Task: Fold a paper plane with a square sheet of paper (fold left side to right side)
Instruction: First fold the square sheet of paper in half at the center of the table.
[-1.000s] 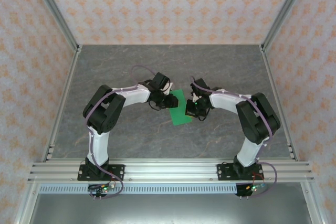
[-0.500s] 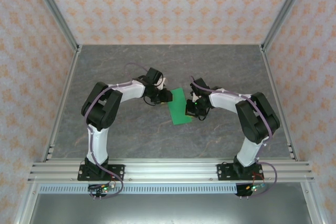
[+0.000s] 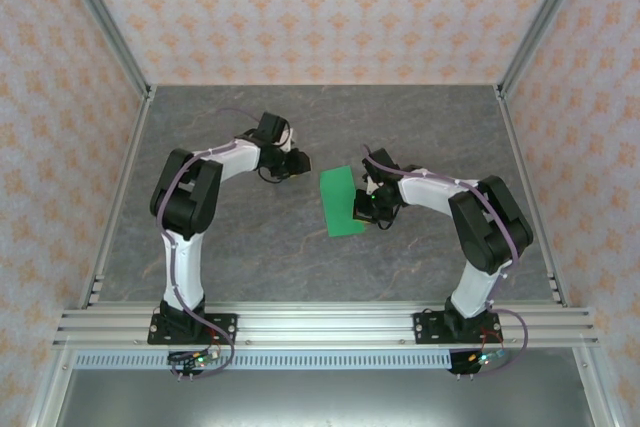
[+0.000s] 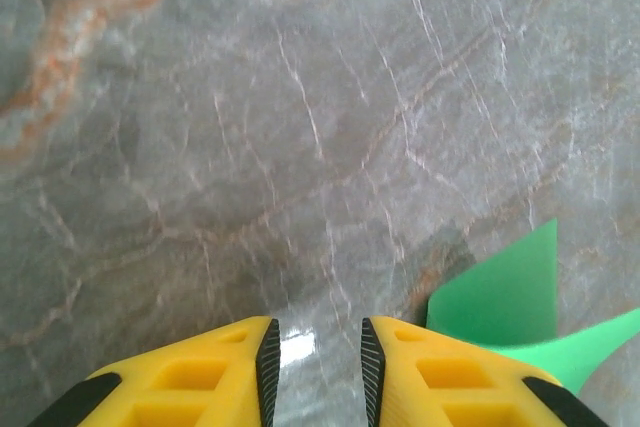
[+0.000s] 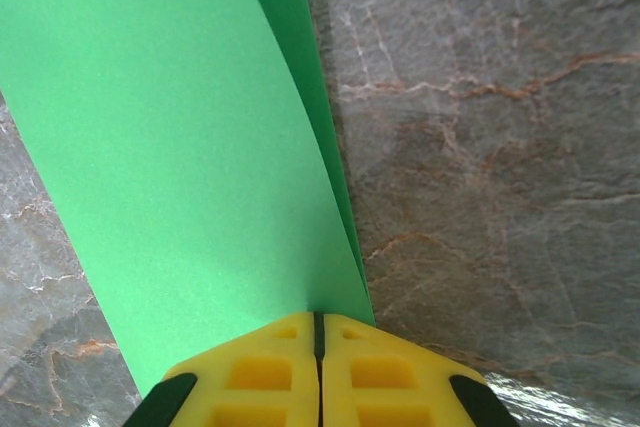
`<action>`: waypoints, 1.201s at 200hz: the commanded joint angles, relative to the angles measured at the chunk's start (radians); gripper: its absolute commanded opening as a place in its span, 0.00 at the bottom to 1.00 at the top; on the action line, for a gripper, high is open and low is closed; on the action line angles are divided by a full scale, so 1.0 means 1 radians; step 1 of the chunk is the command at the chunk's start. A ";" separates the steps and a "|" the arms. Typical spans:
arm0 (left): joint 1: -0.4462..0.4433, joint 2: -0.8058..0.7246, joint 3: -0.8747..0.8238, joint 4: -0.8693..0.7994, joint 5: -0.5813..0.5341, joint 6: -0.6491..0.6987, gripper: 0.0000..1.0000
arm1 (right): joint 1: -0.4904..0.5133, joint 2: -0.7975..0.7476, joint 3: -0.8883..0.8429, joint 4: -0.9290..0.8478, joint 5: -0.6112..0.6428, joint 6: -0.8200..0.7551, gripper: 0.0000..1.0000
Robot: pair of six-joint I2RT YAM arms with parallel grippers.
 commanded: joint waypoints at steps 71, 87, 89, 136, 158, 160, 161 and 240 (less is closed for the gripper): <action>-0.164 -0.009 -0.045 0.131 0.120 -0.025 0.30 | -0.007 0.073 -0.025 -0.114 0.169 -0.008 0.09; -0.163 0.019 -0.024 0.121 0.095 -0.023 0.30 | -0.007 0.071 -0.022 -0.118 0.169 -0.010 0.09; -0.163 0.021 -0.023 0.120 0.091 -0.021 0.30 | -0.007 0.072 -0.023 -0.119 0.170 -0.010 0.09; -0.154 0.054 0.015 0.059 -0.011 0.018 0.31 | -0.007 0.069 -0.023 -0.122 0.172 -0.011 0.09; -0.130 0.060 0.015 0.057 -0.039 0.010 0.31 | -0.006 0.069 -0.025 -0.127 0.176 -0.014 0.09; -0.127 0.061 0.015 0.057 -0.041 0.009 0.31 | -0.007 0.069 -0.025 -0.127 0.176 -0.014 0.09; -0.126 0.061 0.016 0.057 -0.041 0.009 0.31 | -0.007 0.070 -0.025 -0.127 0.175 -0.015 0.09; -0.040 0.130 0.112 0.000 -0.094 0.024 0.31 | -0.006 0.073 -0.025 -0.132 0.181 -0.016 0.09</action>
